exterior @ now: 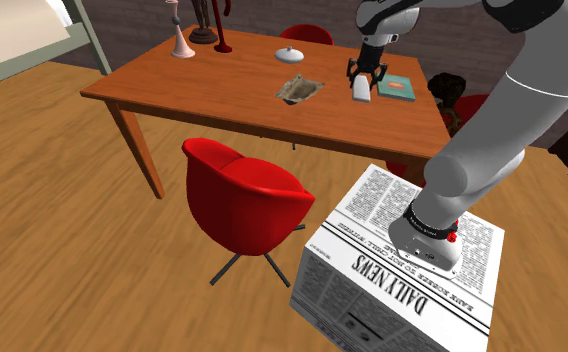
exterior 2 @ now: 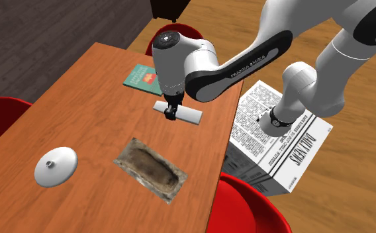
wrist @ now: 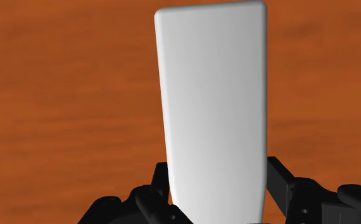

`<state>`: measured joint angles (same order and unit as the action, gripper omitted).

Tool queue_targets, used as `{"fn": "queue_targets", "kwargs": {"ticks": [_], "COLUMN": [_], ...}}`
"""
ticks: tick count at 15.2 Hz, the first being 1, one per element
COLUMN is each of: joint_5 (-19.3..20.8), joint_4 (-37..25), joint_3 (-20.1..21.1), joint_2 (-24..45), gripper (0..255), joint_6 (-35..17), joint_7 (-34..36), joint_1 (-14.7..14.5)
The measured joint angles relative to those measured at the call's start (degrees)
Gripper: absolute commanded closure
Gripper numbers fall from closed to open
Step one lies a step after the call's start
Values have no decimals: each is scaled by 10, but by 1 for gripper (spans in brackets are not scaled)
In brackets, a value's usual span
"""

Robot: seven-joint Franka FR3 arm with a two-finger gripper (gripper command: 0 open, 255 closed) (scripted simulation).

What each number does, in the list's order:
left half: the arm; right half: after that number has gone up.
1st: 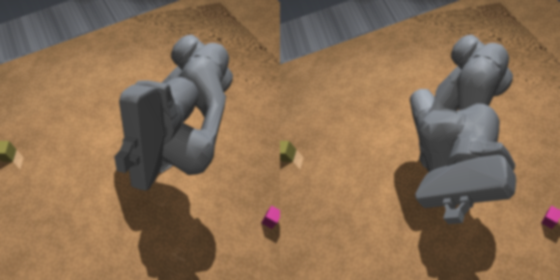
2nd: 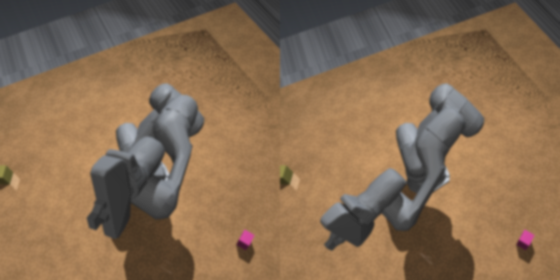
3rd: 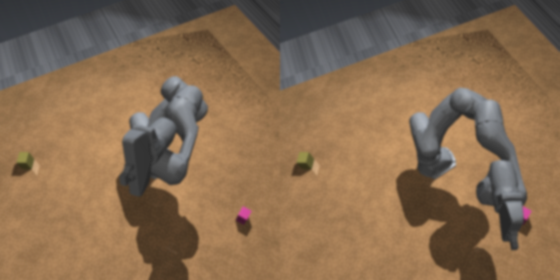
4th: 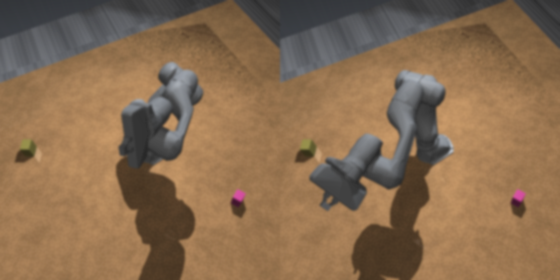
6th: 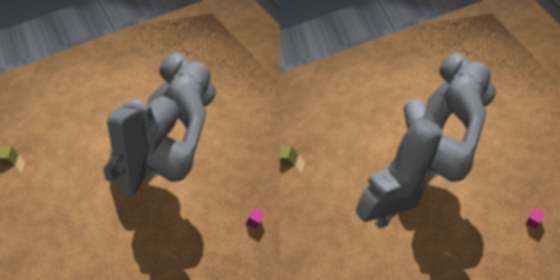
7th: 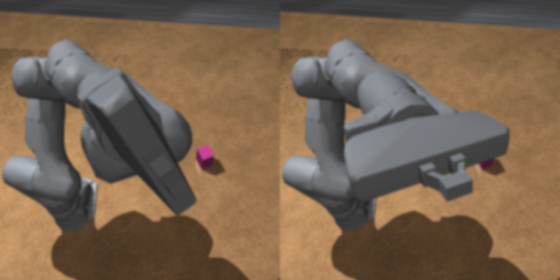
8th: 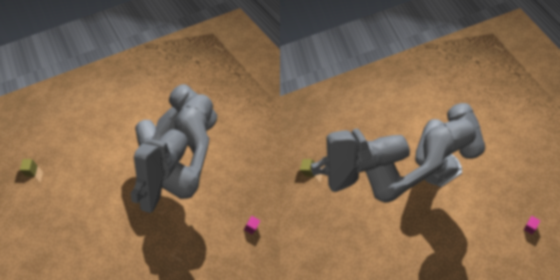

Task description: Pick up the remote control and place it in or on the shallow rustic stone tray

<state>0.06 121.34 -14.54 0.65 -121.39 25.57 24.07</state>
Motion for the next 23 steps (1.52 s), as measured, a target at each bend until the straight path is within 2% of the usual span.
{"fn": "queue_targets", "kwargs": {"ticks": [7,10,15,23], "joint_5": [6,0,-14,-29], "joint_4": [-29,-65,-146,-331], "joint_3": [0,12,35,65], "joint_2": [-23,1,67,195], "gripper": [255,255,255,255], "joint_6": [51,64,81,139], "joint_7": [4,23,67,130], "joint_1": [0,-12,-36,-70]}}
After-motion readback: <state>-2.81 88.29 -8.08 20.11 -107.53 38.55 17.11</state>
